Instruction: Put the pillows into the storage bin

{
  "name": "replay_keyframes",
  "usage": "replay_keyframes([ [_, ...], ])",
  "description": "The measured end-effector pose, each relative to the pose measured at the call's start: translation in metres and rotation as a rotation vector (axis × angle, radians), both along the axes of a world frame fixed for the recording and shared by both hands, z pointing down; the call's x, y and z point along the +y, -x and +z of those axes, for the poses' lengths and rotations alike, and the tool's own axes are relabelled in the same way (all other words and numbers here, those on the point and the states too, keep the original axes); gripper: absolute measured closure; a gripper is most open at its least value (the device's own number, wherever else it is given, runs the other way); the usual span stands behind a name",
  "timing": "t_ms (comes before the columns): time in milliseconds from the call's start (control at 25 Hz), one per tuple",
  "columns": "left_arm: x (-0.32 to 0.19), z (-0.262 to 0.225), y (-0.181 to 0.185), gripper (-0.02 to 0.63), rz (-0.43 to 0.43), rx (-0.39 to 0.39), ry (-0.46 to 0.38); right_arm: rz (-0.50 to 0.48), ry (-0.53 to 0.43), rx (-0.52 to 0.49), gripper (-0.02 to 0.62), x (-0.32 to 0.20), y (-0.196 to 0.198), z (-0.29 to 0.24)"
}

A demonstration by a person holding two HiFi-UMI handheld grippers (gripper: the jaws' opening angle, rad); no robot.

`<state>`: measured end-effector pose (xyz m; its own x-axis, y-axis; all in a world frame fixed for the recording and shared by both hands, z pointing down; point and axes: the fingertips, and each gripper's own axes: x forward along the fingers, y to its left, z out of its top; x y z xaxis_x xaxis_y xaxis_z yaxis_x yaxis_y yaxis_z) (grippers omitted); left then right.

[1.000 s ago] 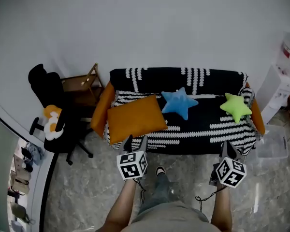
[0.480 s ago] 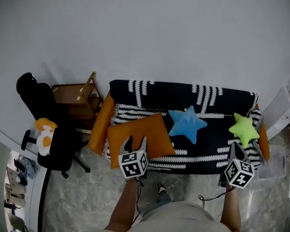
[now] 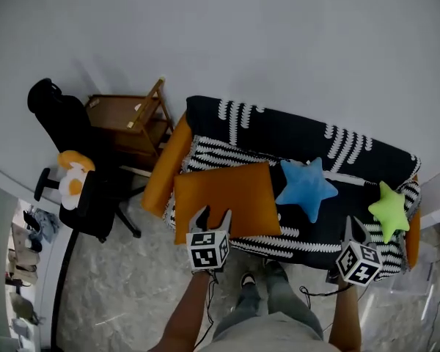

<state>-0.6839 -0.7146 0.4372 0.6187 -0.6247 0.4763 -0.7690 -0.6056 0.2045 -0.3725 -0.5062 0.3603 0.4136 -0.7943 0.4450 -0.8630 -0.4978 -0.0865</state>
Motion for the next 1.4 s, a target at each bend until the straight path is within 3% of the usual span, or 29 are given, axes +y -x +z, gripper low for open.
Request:
replay_keyframes([
  [120,-0.01,0.013,-0.006,0.364,0.001,-0.016,0.029,-0.029,0.01,-0.029,0.594,-0.026,-0.006,0.017],
  [240,-0.016,0.028,-0.007,0.364,0.002,-0.023,0.116,-0.06,0.039,-0.067,0.594,-0.052,-0.008,0.028],
  [520,-0.037,0.07,-0.008,0.364,0.042,-0.123,0.235,-0.142,0.069,-0.134,0.594,-0.115,-0.009,0.06],
  [840,-0.075,0.134,-0.031,0.364,0.121,-0.246,0.27,-0.195,0.188,-0.18,0.594,-0.153,-0.029,0.138],
  [1120,-0.086,0.226,-0.044,0.362,0.285,-0.419,0.321,-0.229,0.271,-0.214,0.594,-0.173,-0.038,0.213],
  [1400,-0.085,0.305,-0.034,0.362,0.558,-0.659,0.273,-0.254,0.354,-0.264,0.594,-0.162,-0.033,0.279],
])
